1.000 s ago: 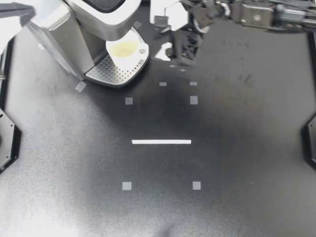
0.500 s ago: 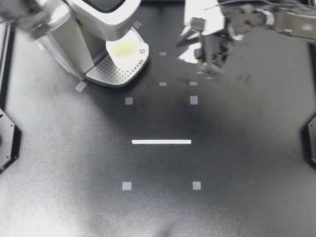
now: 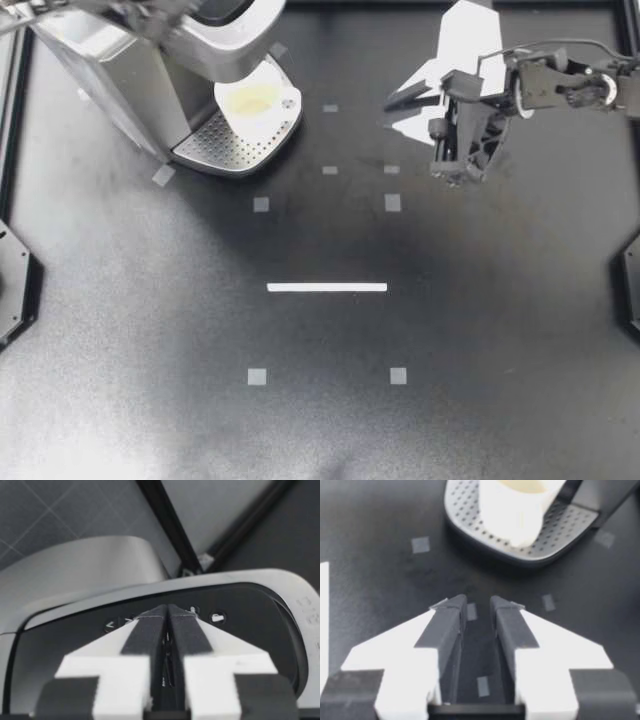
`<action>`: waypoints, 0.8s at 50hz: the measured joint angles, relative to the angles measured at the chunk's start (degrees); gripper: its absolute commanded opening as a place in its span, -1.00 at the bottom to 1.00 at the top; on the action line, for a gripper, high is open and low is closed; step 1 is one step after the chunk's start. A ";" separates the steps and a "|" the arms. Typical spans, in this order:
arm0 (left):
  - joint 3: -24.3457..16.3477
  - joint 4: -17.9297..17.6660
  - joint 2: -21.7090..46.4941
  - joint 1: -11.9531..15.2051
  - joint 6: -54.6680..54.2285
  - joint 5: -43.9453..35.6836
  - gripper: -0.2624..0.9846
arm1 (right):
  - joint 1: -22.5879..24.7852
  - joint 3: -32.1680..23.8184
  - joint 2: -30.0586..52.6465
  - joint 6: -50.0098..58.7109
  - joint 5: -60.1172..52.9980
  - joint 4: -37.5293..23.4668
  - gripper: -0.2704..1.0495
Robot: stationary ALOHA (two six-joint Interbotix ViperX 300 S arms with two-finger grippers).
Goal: Place the coffee capsule inside the capsule container, then place the cup onto the center of the cup tray.
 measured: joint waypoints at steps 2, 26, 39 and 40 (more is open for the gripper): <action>-0.44 -0.53 0.09 0.00 0.62 0.88 -0.41 | 0.00 0.00 0.09 0.00 -0.09 -0.09 -0.07; -0.70 -2.11 1.41 1.14 1.32 2.64 -0.41 | 0.00 0.00 0.00 -0.18 -0.26 -0.26 -0.07; 0.09 -2.29 1.76 1.14 1.32 2.55 -0.41 | 0.00 0.00 0.53 -0.18 -0.44 -0.35 -0.07; 0.09 -2.29 1.85 1.14 1.32 2.55 -0.41 | 0.00 0.00 0.62 -0.18 -0.44 -0.35 -0.07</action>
